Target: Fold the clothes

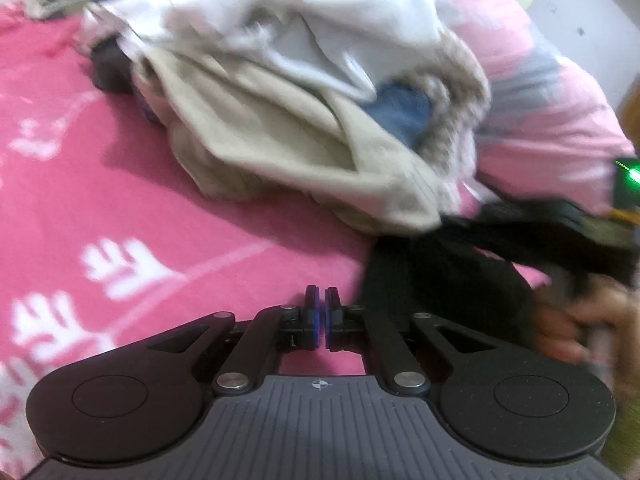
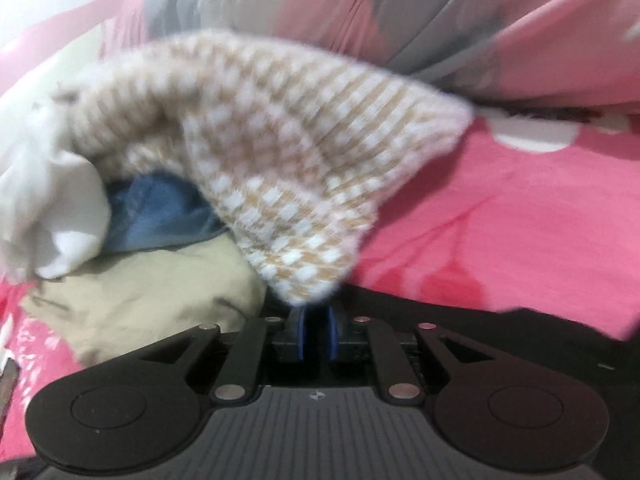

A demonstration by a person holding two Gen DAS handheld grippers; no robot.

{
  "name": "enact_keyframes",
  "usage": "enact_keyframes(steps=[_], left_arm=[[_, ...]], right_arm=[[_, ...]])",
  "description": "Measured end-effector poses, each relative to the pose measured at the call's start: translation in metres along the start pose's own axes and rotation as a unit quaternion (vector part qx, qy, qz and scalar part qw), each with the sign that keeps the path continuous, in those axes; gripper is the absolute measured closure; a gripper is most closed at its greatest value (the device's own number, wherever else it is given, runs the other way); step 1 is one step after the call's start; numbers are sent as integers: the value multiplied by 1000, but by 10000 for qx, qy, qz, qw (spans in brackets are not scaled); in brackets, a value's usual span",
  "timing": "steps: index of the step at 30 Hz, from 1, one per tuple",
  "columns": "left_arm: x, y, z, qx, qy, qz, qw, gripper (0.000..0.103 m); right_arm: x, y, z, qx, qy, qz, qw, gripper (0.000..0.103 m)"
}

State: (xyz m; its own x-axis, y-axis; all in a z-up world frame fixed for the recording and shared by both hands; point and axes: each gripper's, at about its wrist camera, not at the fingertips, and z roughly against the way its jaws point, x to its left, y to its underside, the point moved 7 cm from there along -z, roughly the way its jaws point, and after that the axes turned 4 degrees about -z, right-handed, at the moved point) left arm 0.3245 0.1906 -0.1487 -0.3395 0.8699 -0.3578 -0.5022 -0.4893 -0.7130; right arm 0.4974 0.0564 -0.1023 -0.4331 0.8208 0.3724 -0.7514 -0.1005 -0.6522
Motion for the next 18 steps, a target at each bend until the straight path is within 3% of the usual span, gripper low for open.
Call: enact_keyframes(steps=[3,7,11,18], left_arm=[[7,-11,16,-435,-149,95,9989,101],[-12,-8,15,-472,58,-316,9984,100],[-31,-3,13,-502,269,-732,9957,99],[-35,9,-4,-107,60,-947,9954,99]], right_arm=[[-25,-5,48,-435,92,-149,9989,86],[-72,-15,96,-760,689,-123,9947,86],[-102,-9,104,-410,1087,70,9932,86],[-92,7,58,417,938,314,9942,86]])
